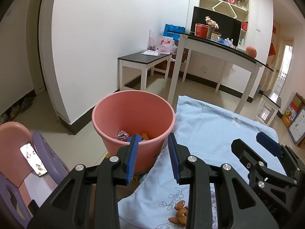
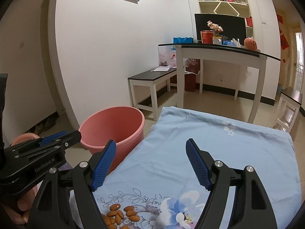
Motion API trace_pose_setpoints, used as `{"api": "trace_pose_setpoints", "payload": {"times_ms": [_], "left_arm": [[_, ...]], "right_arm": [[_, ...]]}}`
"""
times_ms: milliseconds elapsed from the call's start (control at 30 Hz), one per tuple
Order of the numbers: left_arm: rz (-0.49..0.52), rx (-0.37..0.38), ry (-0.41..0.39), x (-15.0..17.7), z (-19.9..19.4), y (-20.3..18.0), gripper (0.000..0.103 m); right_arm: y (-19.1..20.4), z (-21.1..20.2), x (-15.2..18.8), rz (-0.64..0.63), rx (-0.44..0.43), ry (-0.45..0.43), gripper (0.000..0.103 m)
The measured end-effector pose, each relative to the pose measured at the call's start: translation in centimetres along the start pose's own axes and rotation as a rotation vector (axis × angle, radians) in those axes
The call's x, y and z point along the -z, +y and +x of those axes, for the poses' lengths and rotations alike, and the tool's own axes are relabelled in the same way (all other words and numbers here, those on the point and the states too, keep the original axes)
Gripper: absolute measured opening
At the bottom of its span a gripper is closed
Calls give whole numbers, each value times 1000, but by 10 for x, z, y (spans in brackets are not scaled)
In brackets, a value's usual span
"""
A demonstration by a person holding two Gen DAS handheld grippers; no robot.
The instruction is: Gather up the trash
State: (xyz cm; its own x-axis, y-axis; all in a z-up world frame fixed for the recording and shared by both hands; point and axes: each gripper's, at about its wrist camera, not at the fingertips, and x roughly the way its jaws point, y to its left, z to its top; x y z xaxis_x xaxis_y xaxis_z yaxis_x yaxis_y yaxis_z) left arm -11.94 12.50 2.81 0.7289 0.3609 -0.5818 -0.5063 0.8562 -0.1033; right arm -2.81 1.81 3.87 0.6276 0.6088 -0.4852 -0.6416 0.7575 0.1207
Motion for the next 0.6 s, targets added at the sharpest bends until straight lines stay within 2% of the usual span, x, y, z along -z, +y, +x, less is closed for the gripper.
{"api": "trace_pose_setpoints", "payload": {"times_ms": [600], "left_arm": [[1, -1, 4, 5, 1, 0, 33]], "right_arm": [[-2, 4, 6, 9, -4, 8, 75]]}}
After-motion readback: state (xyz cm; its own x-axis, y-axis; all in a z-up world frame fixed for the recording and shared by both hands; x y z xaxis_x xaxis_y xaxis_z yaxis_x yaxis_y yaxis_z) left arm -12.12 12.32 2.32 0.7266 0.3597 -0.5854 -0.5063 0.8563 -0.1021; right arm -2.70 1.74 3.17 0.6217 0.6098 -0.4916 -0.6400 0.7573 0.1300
